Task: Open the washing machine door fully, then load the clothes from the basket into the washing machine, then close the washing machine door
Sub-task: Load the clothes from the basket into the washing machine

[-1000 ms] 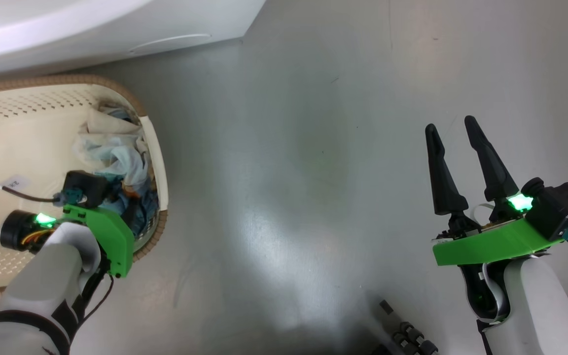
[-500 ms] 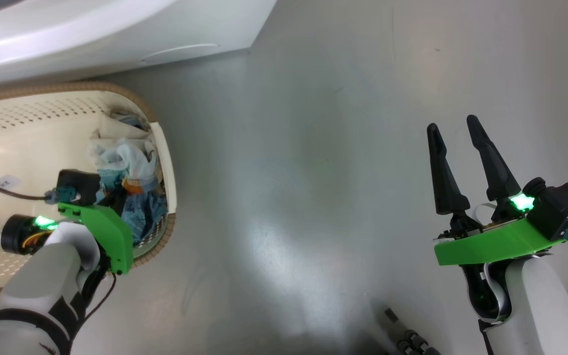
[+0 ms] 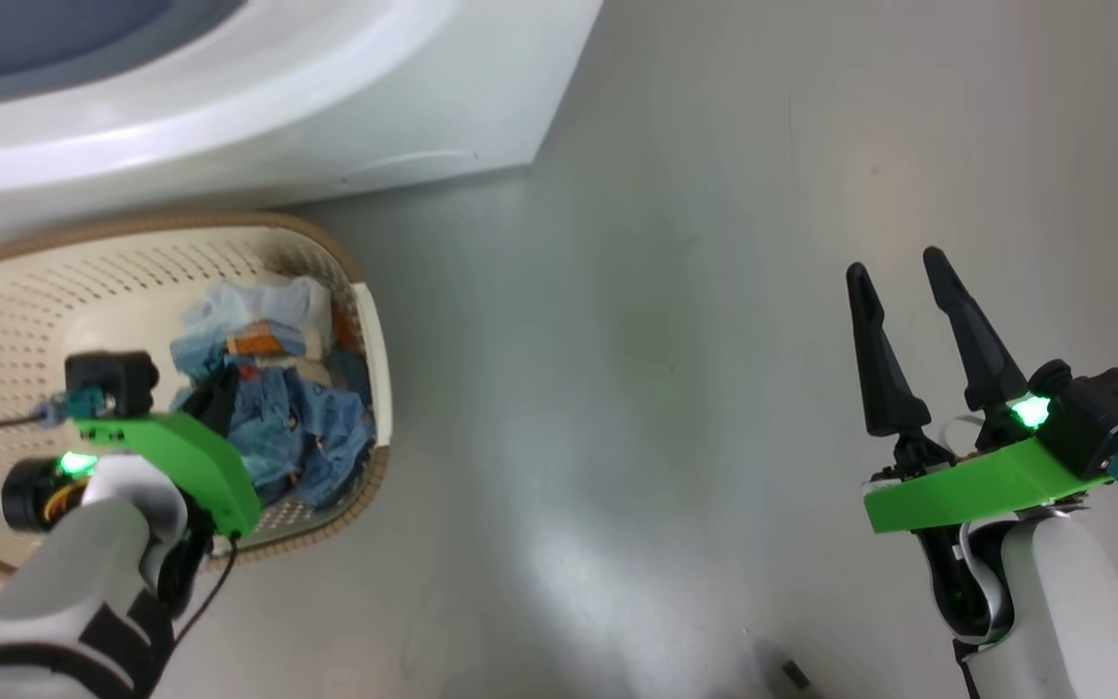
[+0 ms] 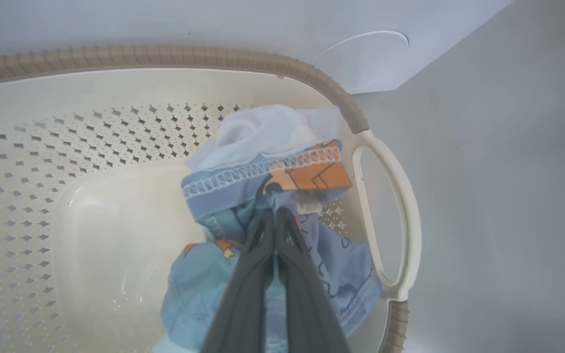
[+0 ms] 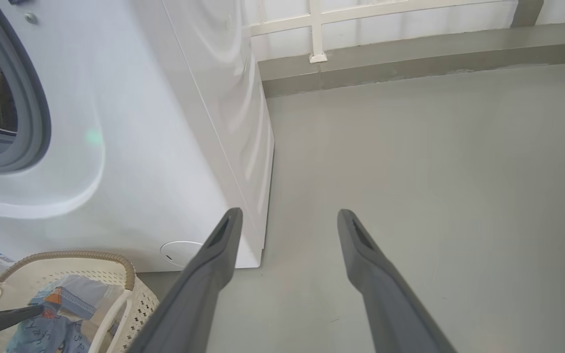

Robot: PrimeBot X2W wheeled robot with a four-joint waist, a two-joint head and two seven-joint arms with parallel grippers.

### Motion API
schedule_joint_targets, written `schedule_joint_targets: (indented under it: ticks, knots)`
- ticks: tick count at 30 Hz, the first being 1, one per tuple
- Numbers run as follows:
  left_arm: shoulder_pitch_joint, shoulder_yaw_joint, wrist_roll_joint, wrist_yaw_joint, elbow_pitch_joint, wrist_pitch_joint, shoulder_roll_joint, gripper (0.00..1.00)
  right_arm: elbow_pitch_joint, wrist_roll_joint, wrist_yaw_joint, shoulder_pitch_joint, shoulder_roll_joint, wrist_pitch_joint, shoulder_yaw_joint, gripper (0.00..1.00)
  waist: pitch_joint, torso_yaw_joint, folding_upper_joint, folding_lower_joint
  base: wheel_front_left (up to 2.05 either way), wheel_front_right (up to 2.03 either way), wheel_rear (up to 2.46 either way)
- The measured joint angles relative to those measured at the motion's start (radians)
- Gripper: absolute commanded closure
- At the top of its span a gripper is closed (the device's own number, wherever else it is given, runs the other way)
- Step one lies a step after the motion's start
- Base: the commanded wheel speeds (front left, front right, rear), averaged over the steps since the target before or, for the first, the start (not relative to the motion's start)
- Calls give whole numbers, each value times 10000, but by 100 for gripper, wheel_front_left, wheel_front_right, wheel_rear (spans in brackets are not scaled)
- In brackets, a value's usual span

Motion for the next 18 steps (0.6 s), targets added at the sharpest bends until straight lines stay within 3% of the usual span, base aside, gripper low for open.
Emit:
schedule_joint_targets:
  ticks: [18]
  knots:
    - [2903,4234,3139,0,-2406,0,-190,100,669,69,-2,1091,-644,0,-86,0,-2351,631,0,-1,0,0,0]
